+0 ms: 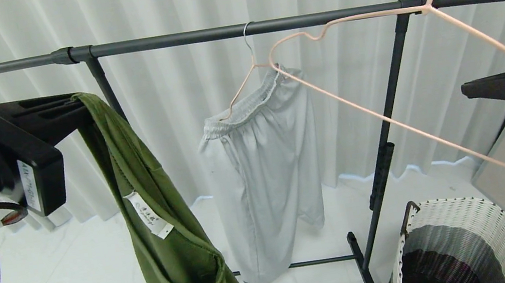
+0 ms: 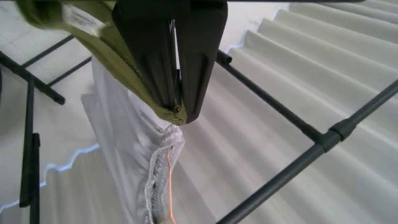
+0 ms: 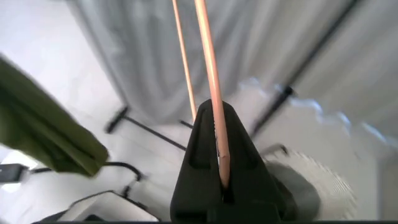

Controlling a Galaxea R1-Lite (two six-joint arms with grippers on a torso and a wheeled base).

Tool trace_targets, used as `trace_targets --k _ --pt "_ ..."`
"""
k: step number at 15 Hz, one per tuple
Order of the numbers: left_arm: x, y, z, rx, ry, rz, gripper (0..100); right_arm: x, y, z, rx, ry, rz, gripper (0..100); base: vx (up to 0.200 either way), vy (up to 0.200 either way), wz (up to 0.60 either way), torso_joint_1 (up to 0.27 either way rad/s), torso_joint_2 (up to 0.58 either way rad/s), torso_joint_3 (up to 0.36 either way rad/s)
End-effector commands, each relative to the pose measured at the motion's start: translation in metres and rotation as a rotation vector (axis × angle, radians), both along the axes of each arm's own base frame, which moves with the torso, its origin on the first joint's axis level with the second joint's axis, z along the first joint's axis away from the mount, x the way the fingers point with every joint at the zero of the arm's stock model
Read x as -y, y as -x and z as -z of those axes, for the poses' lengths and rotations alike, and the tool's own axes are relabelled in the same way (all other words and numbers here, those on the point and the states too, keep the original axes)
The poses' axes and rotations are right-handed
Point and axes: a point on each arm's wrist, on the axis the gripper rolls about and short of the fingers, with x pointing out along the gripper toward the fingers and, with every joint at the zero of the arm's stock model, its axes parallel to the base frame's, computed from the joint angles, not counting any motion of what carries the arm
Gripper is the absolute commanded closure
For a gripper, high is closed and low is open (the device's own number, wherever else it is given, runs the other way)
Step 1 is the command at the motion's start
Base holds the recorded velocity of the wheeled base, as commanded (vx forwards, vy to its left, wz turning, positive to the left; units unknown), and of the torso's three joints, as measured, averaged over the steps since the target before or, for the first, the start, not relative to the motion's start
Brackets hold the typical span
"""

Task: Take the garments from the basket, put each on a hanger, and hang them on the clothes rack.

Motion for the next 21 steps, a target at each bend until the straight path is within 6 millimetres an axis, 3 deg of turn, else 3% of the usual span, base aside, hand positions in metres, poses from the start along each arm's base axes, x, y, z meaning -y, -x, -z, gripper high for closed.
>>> trace_targets --k 1,6,10,17,21 --pt "-0.002 -0.006 0.004 -0.012 -0.014 -0.054 100 -0.009 0.012 0.0 0.0 -0.008 -0.09 100 0.0 0.0 0.0 0.0 0.0 0.0" --pt "-0.009 -0.035 0.012 -0.073 0.027 -0.24 100 -0.012 0.045 0.02 -0.038 0.001 -0.355 100 0.0 0.0 0.0 0.0 0.0 0.0" --pt "0.001 -0.044 0.008 -0.105 0.16 -0.235 100 -0.021 0.051 0.034 -0.084 0.038 -0.432 100 0.0 0.0 0.0 0.0 0.0 0.0" --pt "0.021 -0.064 -0.002 -0.127 0.268 -0.222 100 -0.071 0.021 0.042 -0.11 0.033 -0.4 100 0.0 0.0 0.0 0.0 0.0 0.0" --pt "0.021 -0.064 -0.001 -0.129 0.27 -0.222 100 -0.079 0.004 0.04 -0.067 -0.001 -0.305 100 0.0 0.0 0.0 0.0 0.0 0.0"
